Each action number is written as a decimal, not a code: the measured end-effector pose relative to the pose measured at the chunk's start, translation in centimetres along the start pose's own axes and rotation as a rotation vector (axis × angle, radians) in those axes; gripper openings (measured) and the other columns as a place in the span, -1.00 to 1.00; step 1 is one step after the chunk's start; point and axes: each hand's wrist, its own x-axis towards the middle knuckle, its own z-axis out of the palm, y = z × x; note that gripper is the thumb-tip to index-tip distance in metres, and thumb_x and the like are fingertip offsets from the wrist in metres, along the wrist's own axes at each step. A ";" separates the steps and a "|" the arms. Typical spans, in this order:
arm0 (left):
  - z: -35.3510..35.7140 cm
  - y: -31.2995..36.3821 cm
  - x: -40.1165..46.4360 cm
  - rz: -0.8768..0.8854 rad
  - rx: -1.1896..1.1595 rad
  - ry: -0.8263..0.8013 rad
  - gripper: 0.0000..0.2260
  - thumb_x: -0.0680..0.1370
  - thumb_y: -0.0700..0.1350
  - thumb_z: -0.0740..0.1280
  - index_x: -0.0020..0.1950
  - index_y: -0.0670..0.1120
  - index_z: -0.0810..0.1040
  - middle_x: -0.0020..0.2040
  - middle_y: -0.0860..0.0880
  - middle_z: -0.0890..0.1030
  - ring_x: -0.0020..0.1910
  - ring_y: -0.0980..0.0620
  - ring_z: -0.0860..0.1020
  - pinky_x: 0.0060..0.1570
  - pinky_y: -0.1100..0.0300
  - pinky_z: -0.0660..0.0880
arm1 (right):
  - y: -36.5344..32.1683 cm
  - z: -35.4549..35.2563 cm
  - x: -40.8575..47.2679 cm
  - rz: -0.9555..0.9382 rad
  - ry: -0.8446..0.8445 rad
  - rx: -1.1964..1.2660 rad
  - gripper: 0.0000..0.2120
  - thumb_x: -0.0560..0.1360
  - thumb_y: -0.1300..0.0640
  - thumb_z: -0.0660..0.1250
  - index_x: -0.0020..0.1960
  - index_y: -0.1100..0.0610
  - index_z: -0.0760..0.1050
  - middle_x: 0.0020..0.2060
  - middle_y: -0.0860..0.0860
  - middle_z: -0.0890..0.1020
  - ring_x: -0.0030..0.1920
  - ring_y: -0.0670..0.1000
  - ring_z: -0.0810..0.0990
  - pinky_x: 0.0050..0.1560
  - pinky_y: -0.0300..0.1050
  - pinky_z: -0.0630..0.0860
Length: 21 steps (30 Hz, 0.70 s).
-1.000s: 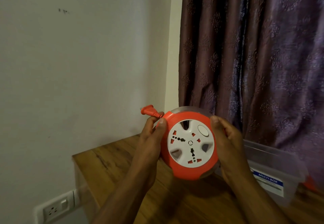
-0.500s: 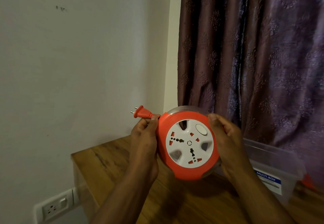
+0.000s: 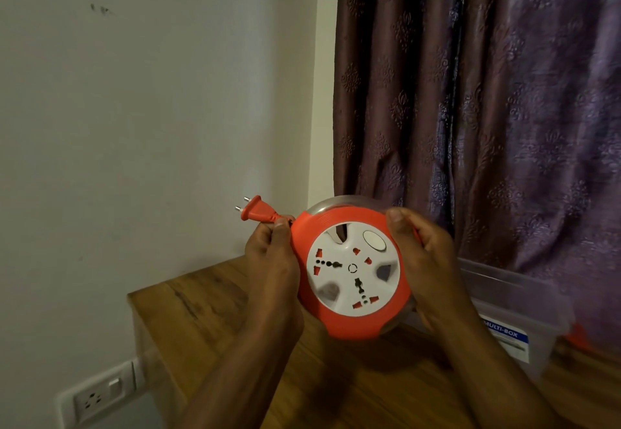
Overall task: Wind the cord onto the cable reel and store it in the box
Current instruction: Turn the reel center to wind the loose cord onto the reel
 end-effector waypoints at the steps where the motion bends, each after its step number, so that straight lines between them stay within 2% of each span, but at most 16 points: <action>1: 0.1 -0.1 0.0 -0.001 0.005 0.012 -0.73 0.60 0.03 0.13 -0.01 -0.09 0.55 -0.28 0.00 0.66 -0.33 0.03 0.64 -0.44 0.25 0.52 | 0.0 0.0 0.0 -0.003 -0.003 -0.005 -0.74 0.54 -0.14 0.25 -0.10 0.02 0.59 -0.32 -0.09 0.67 -0.27 -0.13 0.64 -0.28 -0.24 0.54; 9: 0.1 -0.7 0.0 -0.001 0.006 0.047 -0.74 0.60 0.05 0.12 0.00 -0.07 0.51 -0.27 0.01 0.65 -0.33 0.04 0.63 -0.45 0.26 0.52 | 0.3 0.2 0.0 0.008 0.006 -0.043 -0.70 0.54 -0.15 0.24 -0.06 0.04 0.59 -0.30 -0.12 0.66 -0.26 -0.16 0.65 -0.29 -0.28 0.52; 12: -0.2 -0.9 0.1 0.010 0.001 0.000 -0.74 0.60 0.06 0.13 0.00 -0.07 0.51 -0.22 -0.03 0.66 -0.29 0.00 0.64 -0.39 0.21 0.54 | 0.4 0.0 0.0 0.037 0.009 -0.015 -0.73 0.53 -0.14 0.25 -0.10 0.03 0.59 -0.31 -0.09 0.67 -0.25 -0.12 0.65 -0.25 -0.19 0.54; 16: -0.5 -1.1 0.0 0.197 0.079 -0.055 -0.73 0.57 0.09 0.12 -0.01 -0.07 0.46 -0.27 0.06 0.61 -0.32 0.07 0.61 -0.37 0.30 0.51 | 0.6 -0.1 -0.1 0.181 0.016 0.120 -0.73 0.46 -0.16 0.30 -0.10 0.01 0.64 -0.22 0.02 0.73 -0.19 0.02 0.71 -0.15 0.03 0.63; 18: -0.7 -1.4 0.0 0.244 0.085 -0.043 -0.71 0.55 0.13 0.11 0.00 -0.07 0.43 -0.29 0.11 0.59 -0.32 0.11 0.59 -0.38 0.32 0.49 | 0.6 0.2 -0.2 0.166 0.026 0.097 -0.74 0.47 -0.16 0.30 -0.13 -0.01 0.63 -0.25 -0.01 0.72 -0.20 0.00 0.70 -0.17 0.01 0.61; 21: -0.8 -2.0 0.1 0.275 0.111 0.010 -0.67 0.52 0.17 0.11 0.00 -0.07 0.42 -0.31 0.10 0.57 -0.35 0.13 0.58 -0.42 0.37 0.46 | 0.6 0.7 -0.5 0.121 0.041 0.020 -0.69 0.46 -0.22 0.27 -0.06 -0.01 0.62 -0.21 -0.01 0.72 -0.16 -0.01 0.70 -0.17 -0.07 0.62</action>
